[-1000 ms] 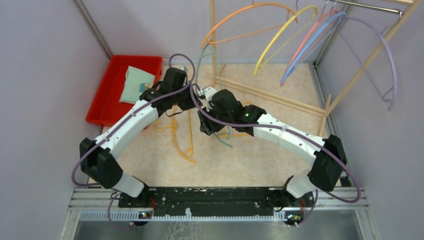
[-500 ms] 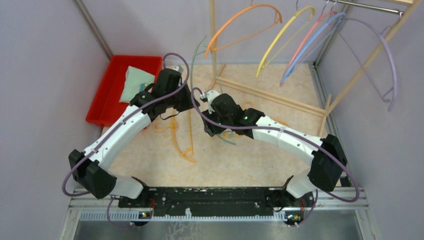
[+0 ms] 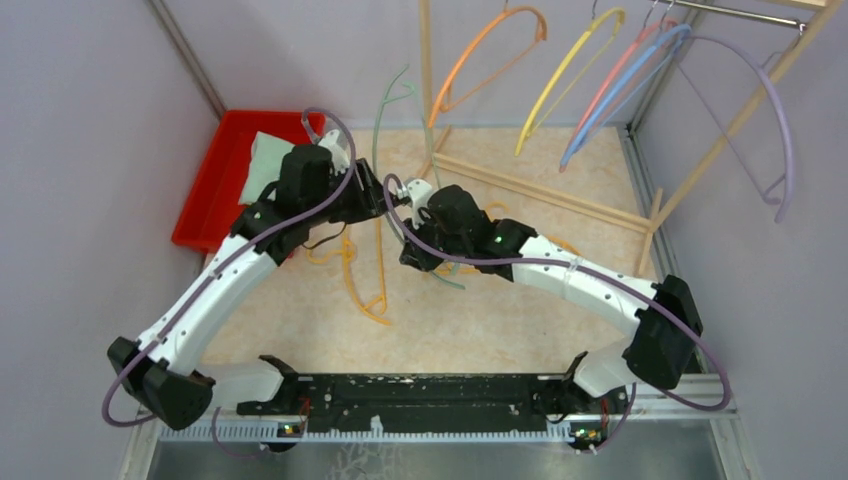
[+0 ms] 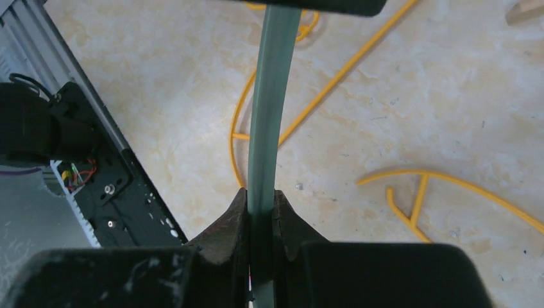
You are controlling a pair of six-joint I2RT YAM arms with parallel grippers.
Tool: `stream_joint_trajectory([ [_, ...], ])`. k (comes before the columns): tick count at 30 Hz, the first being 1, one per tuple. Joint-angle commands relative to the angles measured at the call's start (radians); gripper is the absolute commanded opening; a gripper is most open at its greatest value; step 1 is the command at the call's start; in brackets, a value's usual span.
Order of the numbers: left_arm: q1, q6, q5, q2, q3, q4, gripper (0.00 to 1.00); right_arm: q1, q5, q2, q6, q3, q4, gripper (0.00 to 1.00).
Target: Organize the hangers
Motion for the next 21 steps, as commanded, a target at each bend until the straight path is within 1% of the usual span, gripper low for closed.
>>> stream_joint_trajectory([
  [1,0.001,0.073,0.144,-0.146,-0.087,0.277,0.72,-0.008,-0.132,-0.001,0.053,-0.003,-0.008,0.0],
  [2,0.001,0.079,0.16,-0.172,-0.118,0.309,0.83,-0.008,-0.155,0.002,0.064,-0.004,0.0,0.0],
  [3,0.002,0.084,0.164,-0.198,-0.15,0.337,0.97,-0.007,-0.171,0.004,0.069,-0.008,0.005,0.0],
  [4,0.002,0.086,0.163,-0.226,-0.185,0.365,0.99,-0.01,-0.186,0.005,0.071,-0.009,0.008,0.0],
  [8,0.002,0.101,0.166,-0.336,-0.305,0.438,1.0,-0.045,-0.272,0.005,0.094,-0.01,0.029,0.0],
  [9,0.002,0.102,0.154,-0.365,-0.333,0.45,1.0,-0.064,-0.319,0.004,0.113,-0.009,0.042,0.0],
  [13,0.002,0.087,0.051,-0.442,-0.403,0.437,1.0,-0.137,-0.415,-0.007,0.177,0.005,0.092,0.0],
  [21,0.002,0.053,-0.053,-0.491,-0.482,0.441,0.99,-0.246,-0.583,-0.023,0.338,-0.017,0.229,0.0],
])
